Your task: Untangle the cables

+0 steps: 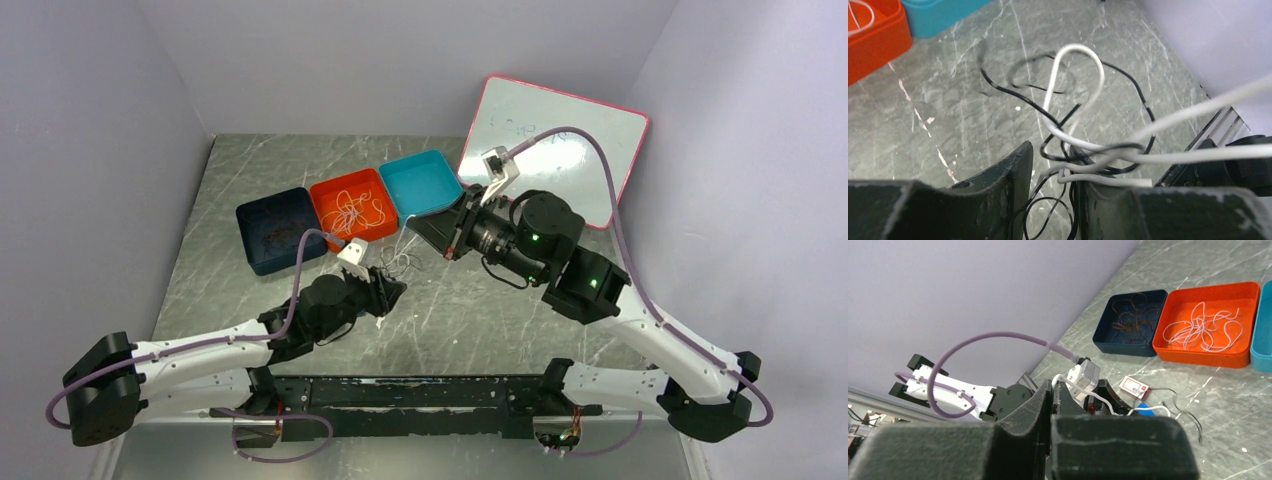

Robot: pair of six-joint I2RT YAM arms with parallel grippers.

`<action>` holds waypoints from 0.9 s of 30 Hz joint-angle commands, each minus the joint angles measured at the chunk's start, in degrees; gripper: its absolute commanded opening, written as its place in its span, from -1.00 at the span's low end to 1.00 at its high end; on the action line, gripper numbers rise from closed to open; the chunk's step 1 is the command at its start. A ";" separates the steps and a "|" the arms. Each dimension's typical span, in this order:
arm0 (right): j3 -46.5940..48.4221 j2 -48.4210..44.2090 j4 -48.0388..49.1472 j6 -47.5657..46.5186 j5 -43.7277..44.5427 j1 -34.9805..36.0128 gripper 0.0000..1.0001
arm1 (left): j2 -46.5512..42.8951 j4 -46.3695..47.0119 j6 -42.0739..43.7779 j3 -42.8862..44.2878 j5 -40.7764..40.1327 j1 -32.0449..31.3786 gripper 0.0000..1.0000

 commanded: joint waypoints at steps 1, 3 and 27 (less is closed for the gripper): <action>2.49 -2.92 3.75 -2.03 2.40 0.08 -1.00 | 0.60 1.48 -2.25 -2.12 1.32 0.18 -0.24; 2.78 -3.57 4.19 -2.94 3.35 0.12 -1.00 | 0.82 1.30 -2.59 -2.82 1.56 0.18 -0.24; 5.30 -10.59 -1.54 -11.71 16.66 0.09 -1.00 | -1.92 -1.20 -5.15 -6.32 2.46 0.18 -0.30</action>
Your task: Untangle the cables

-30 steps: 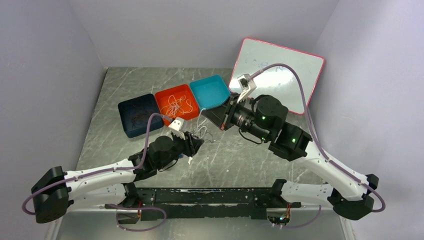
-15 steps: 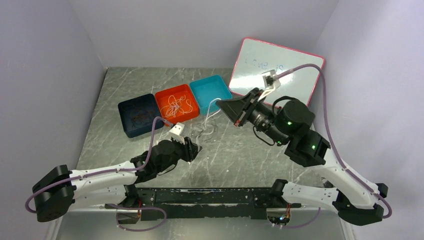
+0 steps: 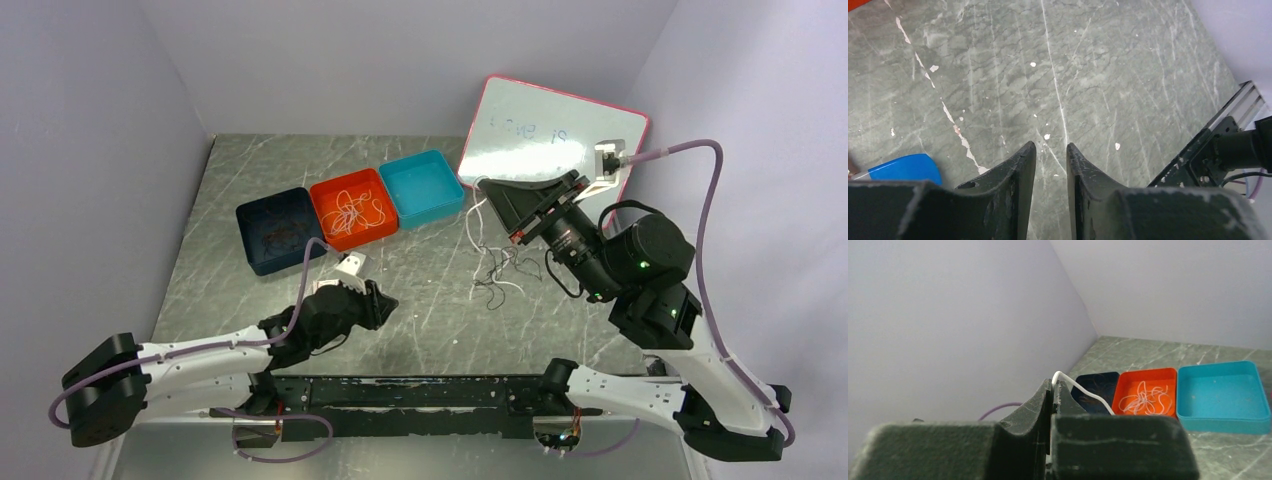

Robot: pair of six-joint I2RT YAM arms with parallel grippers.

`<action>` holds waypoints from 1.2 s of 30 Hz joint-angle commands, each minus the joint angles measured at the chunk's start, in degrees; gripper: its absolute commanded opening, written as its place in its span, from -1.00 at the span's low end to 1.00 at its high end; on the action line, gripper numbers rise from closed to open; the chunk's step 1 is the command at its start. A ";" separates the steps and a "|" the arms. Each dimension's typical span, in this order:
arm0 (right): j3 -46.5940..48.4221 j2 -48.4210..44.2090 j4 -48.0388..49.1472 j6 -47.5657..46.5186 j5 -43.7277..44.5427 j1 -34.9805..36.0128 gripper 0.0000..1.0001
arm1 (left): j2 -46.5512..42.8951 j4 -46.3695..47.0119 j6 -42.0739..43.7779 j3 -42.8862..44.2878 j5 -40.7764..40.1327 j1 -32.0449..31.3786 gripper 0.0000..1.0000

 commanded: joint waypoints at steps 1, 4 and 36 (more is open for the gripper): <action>-0.14 0.00 -2.93 -1.92 1.57 0.12 -1.00 | -2.55 0.09 -0.66 0.39 1.47 0.18 -0.22; -1.92 -0.69 -3.93 -2.92 0.76 0.10 -1.00 | -4.89 -0.89 -0.01 1.79 2.53 0.18 -0.01; -25.03 0.47 -9.01 -40.61 -38.75 0.13 -1.00 | -17.59 -36.20 -18.04 12.04 -13.99 0.18 0.34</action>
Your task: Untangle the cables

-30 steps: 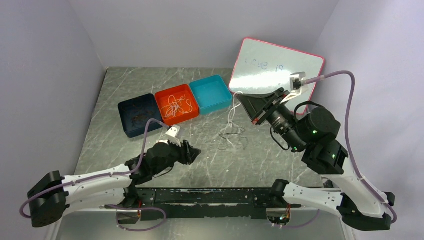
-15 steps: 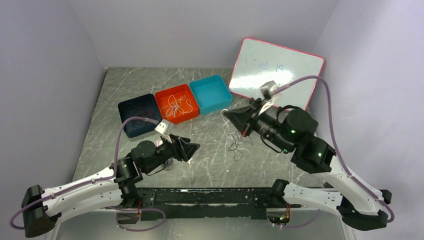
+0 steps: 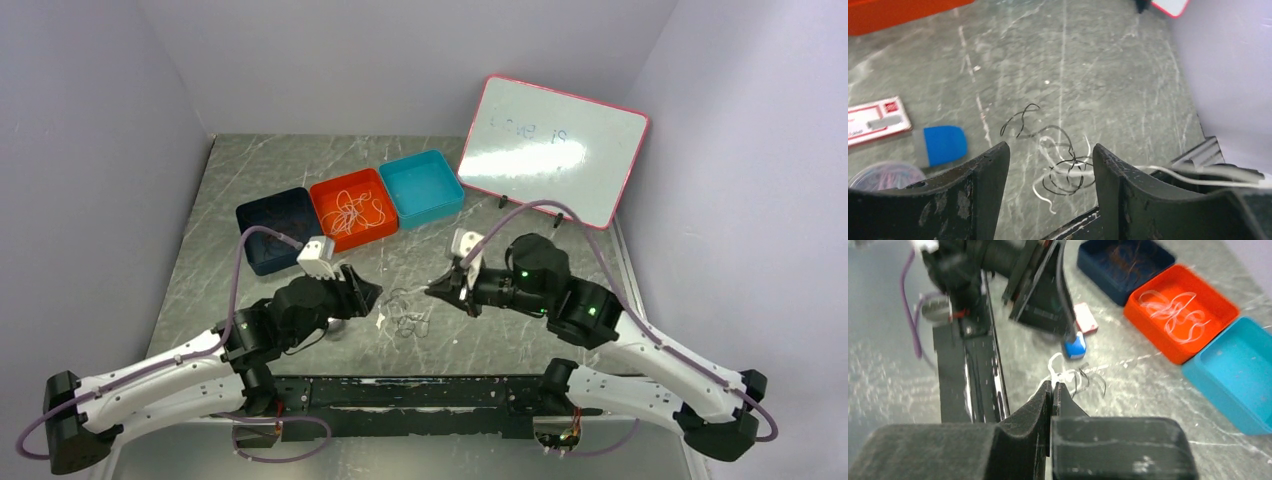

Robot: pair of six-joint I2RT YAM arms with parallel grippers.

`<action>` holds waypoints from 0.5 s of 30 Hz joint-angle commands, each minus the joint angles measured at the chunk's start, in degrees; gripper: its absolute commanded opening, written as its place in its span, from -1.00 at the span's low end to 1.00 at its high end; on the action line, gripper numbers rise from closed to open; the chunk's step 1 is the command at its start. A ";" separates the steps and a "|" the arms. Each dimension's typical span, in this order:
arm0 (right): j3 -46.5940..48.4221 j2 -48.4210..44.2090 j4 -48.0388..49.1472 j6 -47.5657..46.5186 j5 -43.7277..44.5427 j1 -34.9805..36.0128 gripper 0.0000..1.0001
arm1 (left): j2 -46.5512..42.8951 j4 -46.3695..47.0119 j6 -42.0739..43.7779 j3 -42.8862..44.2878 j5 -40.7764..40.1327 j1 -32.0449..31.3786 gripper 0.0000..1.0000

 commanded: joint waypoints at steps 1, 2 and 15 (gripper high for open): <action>-3.67 2.31 -3.82 -10.17 -6.39 0.16 -1.00 | -1.75 -8.12 -7.26 0.15 -6.00 0.11 0.35; -3.68 3.48 -5.80 -10.99 -5.53 0.13 -1.00 | -1.81 -8.39 -7.26 0.02 -5.93 0.14 0.37; -2.76 10.08 -14.06 -9.42 7.11 0.22 -1.00 | 17.22 -0.47 -3.97 3.36 5.58 2.86 0.52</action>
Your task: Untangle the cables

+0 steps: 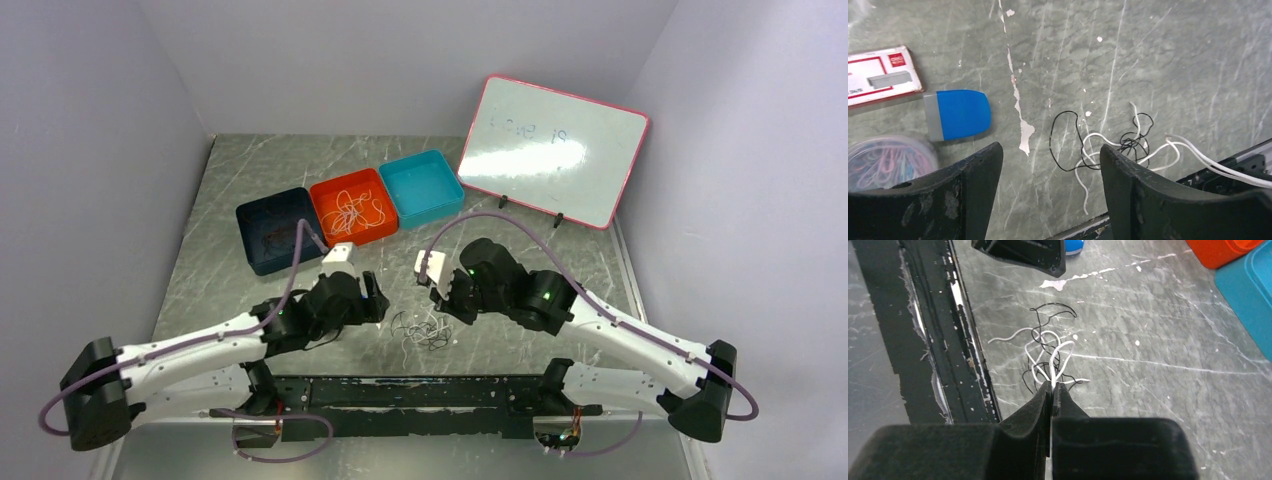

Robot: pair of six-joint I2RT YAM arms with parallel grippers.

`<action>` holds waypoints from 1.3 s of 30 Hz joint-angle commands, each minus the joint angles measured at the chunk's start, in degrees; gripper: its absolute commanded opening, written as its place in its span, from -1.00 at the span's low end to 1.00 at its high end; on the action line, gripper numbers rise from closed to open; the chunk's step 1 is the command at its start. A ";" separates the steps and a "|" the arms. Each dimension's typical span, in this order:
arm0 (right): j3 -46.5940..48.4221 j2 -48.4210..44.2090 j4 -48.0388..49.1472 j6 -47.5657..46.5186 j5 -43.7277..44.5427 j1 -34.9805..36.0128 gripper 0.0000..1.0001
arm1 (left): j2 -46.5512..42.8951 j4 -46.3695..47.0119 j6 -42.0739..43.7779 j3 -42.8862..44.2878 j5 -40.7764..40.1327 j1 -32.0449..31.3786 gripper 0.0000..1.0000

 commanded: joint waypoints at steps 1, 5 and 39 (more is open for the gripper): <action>0.67 -0.97 -1.04 -0.05 3.36 0.18 -1.00 | 7.20 6.07 1.43 3.15 7.24 2.65 0.51; 0.04 -1.96 -0.31 -0.09 4.47 0.23 -1.00 | 11.90 11.95 3.77 2.70 12.43 3.88 0.49; -0.08 -3.93 1.35 2.11 6.32 0.22 -1.00 | 29.84 27.51 11.31 -0.80 24.70 3.96 -0.54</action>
